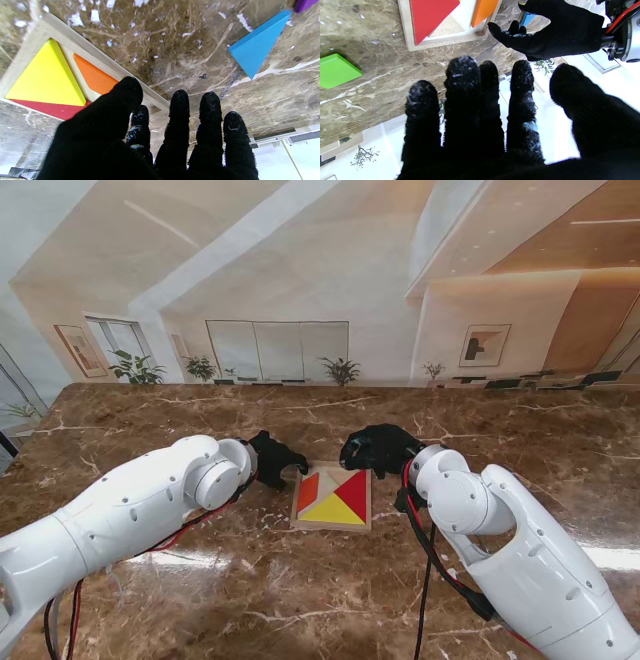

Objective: Assemble the tangram pieces into a square

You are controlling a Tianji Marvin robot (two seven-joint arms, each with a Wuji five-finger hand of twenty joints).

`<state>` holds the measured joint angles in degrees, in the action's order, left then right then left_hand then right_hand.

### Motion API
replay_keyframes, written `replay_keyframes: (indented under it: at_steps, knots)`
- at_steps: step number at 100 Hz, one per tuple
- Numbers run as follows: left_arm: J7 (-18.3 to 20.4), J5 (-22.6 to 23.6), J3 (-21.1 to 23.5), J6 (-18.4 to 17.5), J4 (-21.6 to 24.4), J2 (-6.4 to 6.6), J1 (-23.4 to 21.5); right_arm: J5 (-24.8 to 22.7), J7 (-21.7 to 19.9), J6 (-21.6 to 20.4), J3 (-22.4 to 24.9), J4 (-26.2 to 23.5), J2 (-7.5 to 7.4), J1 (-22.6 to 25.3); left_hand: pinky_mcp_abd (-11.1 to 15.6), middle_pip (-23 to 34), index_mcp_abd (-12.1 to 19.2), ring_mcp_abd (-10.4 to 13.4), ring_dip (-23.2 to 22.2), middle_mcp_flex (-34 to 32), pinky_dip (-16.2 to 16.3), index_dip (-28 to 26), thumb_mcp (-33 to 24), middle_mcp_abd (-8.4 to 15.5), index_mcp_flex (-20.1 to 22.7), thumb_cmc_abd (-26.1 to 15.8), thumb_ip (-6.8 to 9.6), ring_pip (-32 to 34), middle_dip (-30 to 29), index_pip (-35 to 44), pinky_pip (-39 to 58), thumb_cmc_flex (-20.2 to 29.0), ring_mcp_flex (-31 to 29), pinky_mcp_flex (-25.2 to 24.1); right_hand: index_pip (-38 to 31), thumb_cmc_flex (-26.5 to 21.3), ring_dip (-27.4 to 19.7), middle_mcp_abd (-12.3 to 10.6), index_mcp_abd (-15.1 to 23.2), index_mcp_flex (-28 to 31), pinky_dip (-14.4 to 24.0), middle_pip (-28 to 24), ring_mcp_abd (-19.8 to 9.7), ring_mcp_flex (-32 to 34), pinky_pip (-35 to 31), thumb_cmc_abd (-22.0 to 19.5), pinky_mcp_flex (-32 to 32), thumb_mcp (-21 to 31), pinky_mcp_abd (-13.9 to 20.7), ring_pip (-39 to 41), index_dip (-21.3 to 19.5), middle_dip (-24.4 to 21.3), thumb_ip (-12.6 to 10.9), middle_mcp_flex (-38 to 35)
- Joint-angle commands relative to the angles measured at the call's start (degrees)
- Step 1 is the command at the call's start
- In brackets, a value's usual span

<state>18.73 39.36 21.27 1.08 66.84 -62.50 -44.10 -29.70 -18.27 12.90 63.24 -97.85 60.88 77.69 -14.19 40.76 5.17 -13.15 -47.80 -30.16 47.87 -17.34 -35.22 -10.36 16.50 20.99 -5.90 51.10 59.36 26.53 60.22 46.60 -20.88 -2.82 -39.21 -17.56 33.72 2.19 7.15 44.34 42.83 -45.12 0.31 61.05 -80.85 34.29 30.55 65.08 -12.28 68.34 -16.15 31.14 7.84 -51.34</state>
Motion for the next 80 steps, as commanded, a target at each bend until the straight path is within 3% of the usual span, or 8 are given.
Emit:
replay_keyframes:
  at_steps: [1, 43, 80]
  knots:
    - [-0.01, -0.17, -0.25, -0.08, -0.56, -0.62, 0.3, 0.32, -0.8, 0.38, 0.02, 0.31, 0.02, 0.32, 0.31, 1.42, -0.73, -0.31, -0.5, 0.16, 0.96, 0.83, 0.31, 0.29, -2.18, -1.62, 1.25, 1.07, 0.33, -0.89, 1.0, -1.63, -0.62, -0.27, -1.03, 3.17, -0.4, 0.03, -0.44, 0.61, -0.24, -0.73, 0.06, 1.98, -2.49, -1.59, 0.3, 0.61, 0.07, 1.32, 0.26, -0.33, -1.44, -0.64]
    - [0.04, -2.16, -3.52, 1.11, -2.24, -1.81, 2.05, 0.38, -0.69, 0.41, 0.22, 0.26, 0.04, 0.5, 0.45, 1.78, -1.14, -0.09, -0.61, 0.39, 1.09, 1.17, 0.47, 0.53, -2.76, -1.71, 1.3, 1.08, 0.9, -1.45, 0.83, -1.58, -0.36, -0.38, -1.02, 3.13, -0.41, 0.01, -0.45, 0.63, -0.24, -0.69, 0.09, 1.99, -2.5, -1.6, 0.29, 0.64, 0.08, 1.33, 0.27, -0.33, -1.44, -0.58]
    - [0.62, -1.62, -2.7, -0.34, -1.55, -0.98, 1.35, 0.3, -0.76, 0.39, 0.22, 0.3, 0.02, 0.56, 0.4, 1.82, -0.57, -0.02, -0.59, 0.39, 1.16, 0.97, 0.41, 0.61, -2.13, -1.65, 1.33, 1.1, 1.05, -0.93, 0.87, -1.33, -0.48, -0.27, -1.04, 3.2, -0.41, 0.03, -0.49, 0.68, -0.24, -0.72, 0.09, 1.99, -2.52, -1.62, 0.32, 0.6, 0.19, 1.33, 0.26, -0.32, -1.44, -0.63]
